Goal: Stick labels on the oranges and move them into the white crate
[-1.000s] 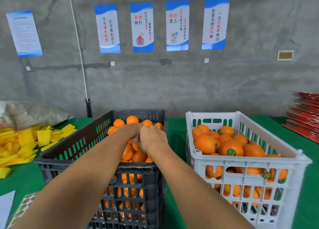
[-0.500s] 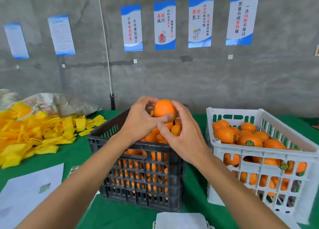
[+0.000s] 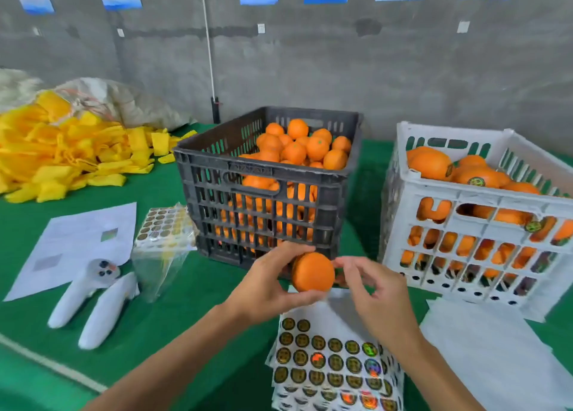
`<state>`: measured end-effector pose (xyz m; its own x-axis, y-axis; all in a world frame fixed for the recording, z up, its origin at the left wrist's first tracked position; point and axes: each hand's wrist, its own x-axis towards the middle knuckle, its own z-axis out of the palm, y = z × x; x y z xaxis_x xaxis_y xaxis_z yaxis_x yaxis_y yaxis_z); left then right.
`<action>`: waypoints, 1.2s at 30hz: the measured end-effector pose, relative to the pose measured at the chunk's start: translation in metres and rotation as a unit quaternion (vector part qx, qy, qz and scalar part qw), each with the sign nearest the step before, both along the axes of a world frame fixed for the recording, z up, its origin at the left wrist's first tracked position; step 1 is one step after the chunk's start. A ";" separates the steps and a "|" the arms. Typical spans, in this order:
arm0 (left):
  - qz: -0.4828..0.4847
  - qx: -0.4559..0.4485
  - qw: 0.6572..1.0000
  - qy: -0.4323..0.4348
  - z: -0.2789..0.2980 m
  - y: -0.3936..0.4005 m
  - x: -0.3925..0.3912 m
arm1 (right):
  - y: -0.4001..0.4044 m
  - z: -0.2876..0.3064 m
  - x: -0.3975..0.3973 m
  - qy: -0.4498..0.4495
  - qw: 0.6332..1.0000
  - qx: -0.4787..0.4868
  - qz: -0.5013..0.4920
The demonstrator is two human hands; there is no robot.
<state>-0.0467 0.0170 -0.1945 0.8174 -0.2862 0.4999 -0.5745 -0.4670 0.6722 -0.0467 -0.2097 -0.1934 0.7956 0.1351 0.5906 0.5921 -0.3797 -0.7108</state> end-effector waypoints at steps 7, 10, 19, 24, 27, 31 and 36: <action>0.109 -0.170 0.963 0.176 -0.051 0.000 -0.002 | 0.006 -0.046 -0.005 0.128 0.950 -0.263 0.107; 0.108 -0.192 0.959 0.180 -0.051 -0.001 -0.004 | 0.013 -0.053 -0.008 0.112 0.923 -0.348 0.119; 0.102 -0.180 0.959 0.194 -0.054 -0.001 -0.001 | 0.024 -0.054 -0.002 0.060 0.950 -0.303 0.041; 0.108 -0.172 0.958 0.203 -0.056 0.000 0.002 | 0.024 -0.057 -0.008 -0.058 0.946 -0.317 -0.017; 0.109 -0.178 0.955 0.211 -0.057 0.000 0.004 | 0.025 -0.061 -0.009 -0.152 0.921 -0.357 -0.028; 0.117 -0.175 0.954 0.213 -0.060 0.001 0.007 | 0.025 -0.066 -0.007 -0.199 0.900 -0.386 -0.044; 0.115 -0.165 0.955 0.219 -0.062 0.001 0.009 | 0.024 -0.062 -0.010 -0.208 0.899 -0.384 -0.009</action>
<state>-0.0381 0.0181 -0.2567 0.9910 0.0405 0.1279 -0.1125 -0.2676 0.9569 -0.0564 -0.1859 -0.2549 0.5329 0.6204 0.5755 0.7354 -0.6760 0.0478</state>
